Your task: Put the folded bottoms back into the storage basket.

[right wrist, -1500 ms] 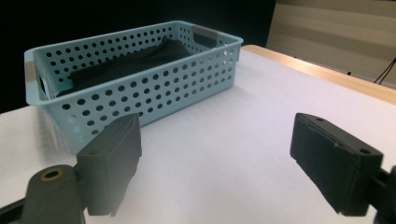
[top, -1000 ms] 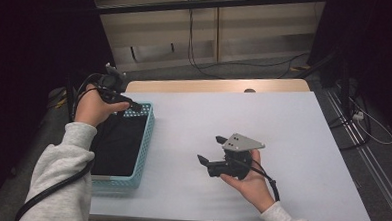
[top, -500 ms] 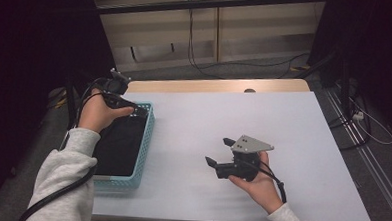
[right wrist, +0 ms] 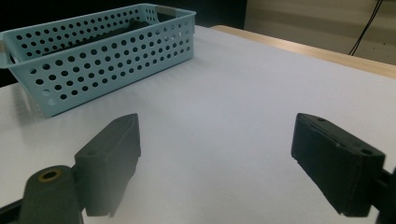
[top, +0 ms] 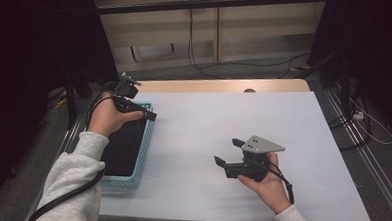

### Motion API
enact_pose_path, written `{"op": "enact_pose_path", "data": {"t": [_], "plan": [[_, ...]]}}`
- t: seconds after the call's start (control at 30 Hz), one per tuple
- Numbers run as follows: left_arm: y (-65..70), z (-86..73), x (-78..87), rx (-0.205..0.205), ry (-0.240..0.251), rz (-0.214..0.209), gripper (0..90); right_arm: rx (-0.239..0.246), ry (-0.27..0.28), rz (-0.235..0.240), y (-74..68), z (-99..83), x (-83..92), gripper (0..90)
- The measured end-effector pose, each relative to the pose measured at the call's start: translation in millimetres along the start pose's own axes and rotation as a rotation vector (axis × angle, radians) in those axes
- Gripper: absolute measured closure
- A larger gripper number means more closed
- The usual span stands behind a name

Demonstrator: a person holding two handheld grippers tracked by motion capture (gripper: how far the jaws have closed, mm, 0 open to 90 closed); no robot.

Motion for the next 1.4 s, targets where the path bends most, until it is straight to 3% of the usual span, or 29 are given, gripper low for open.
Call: {"op": "enact_pose_path", "data": {"t": [0.3,0.7,1.4], "plan": [[5.6,-3.5,-5.0,-0.001,-0.007,-0.003,19.4,-0.002,0.009,-0.004,1.5,1.6,2.6,15.4],[20.8,-6.2,-9.7,-0.008,0.004,-0.037,19.0,-0.016,0.007,-0.007,6.3,-1.5,6.0,15.6],[46.0,-19.3,-15.5,-0.029,0.038,-0.084,18.6,-0.039,-0.068,0.005,16.3,-22.8,21.8,15.1]]}}
Point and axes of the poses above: each handheld gripper's, and its own axes: x roughly backward along the jaws, z roughly out of its top, y roughly to its right, the point moved 10 cm from there along -x, roughly forward along the jaws, and after that the axes turned 13 degrees about z, right-handed, at the moved point
